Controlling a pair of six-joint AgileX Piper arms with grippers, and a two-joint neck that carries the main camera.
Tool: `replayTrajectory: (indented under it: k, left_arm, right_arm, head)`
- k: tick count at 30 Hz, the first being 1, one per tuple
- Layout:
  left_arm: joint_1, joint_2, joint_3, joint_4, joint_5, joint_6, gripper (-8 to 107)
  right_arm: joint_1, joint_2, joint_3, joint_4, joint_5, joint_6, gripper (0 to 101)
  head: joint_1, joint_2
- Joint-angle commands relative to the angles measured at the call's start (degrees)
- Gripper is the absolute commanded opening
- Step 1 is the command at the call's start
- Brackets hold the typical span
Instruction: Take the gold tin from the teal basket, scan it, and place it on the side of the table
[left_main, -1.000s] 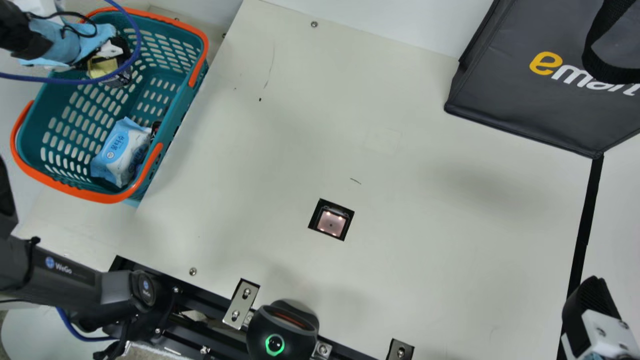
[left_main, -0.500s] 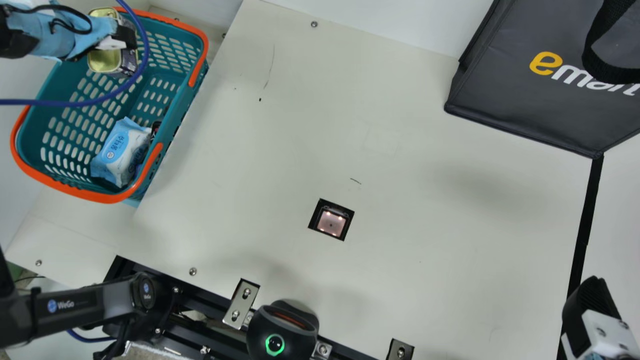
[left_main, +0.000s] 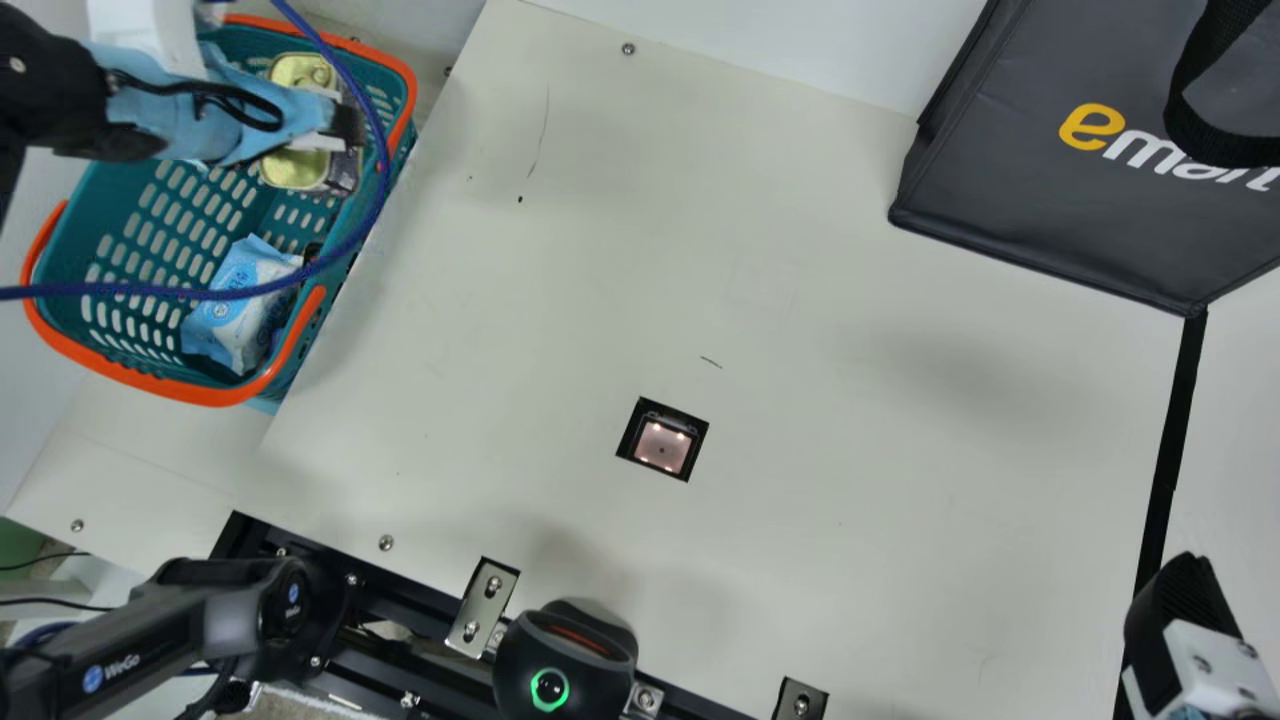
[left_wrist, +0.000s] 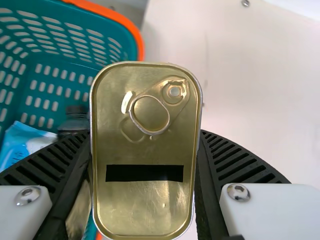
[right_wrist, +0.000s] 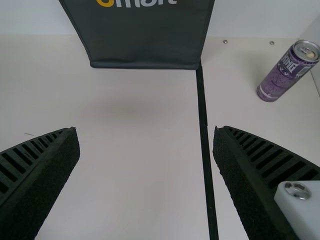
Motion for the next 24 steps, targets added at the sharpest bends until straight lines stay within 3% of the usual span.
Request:
replayTrajectory:
  k: [1,24]
  left_arm:
    - [-3.42,-0.72,0.6,0.75,0.09,-1.86,-8]
    - [-32.33,-6.28,6.31,9.56,1.35,-21.63,-8]
  right_arm:
    - [0.0,0.0,0.0,0.0,0.0,0.0,95]
    - [0.0,0.0,0.0,0.0,0.0,0.0,95]
  head:
    - [-1.66,0.14]
    - [-1.66,0.14]
